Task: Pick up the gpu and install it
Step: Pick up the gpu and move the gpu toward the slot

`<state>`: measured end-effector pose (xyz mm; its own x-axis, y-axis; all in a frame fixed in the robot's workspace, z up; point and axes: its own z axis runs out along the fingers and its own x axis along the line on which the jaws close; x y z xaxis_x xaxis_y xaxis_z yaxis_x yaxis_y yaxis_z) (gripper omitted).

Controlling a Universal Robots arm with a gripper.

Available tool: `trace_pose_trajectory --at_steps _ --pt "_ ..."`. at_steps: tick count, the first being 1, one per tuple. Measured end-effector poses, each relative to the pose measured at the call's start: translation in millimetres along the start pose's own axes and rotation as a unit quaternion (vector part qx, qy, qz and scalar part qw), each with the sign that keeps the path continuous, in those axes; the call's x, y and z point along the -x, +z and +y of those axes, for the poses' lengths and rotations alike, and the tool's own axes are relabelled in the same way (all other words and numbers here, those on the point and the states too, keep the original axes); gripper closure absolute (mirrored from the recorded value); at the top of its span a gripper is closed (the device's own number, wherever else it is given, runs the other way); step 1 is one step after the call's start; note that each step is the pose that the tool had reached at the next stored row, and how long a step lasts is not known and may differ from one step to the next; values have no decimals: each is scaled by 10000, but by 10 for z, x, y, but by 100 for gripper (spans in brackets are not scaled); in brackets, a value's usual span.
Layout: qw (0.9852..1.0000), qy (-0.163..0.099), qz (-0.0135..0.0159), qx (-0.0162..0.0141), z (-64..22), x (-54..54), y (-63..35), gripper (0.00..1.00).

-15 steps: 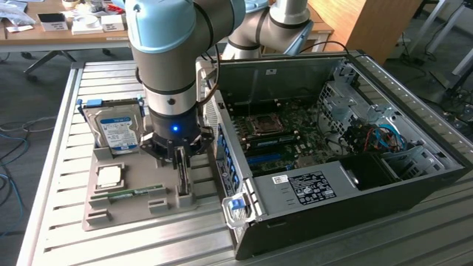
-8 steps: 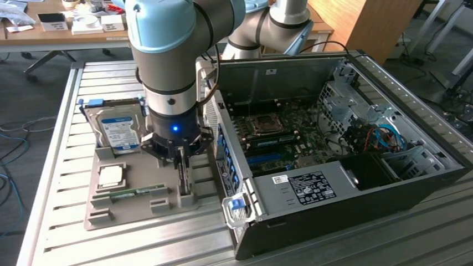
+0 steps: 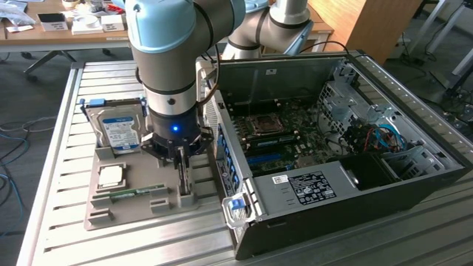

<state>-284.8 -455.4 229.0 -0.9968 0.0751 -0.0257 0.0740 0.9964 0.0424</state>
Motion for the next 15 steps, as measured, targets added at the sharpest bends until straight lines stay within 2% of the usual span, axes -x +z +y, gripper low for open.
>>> trace_pose_trajectory --at_steps 6,15 --pt "9997 -236 10 6 0 0 0 73" --pt "9997 -242 10 6 1 1 -26 73"
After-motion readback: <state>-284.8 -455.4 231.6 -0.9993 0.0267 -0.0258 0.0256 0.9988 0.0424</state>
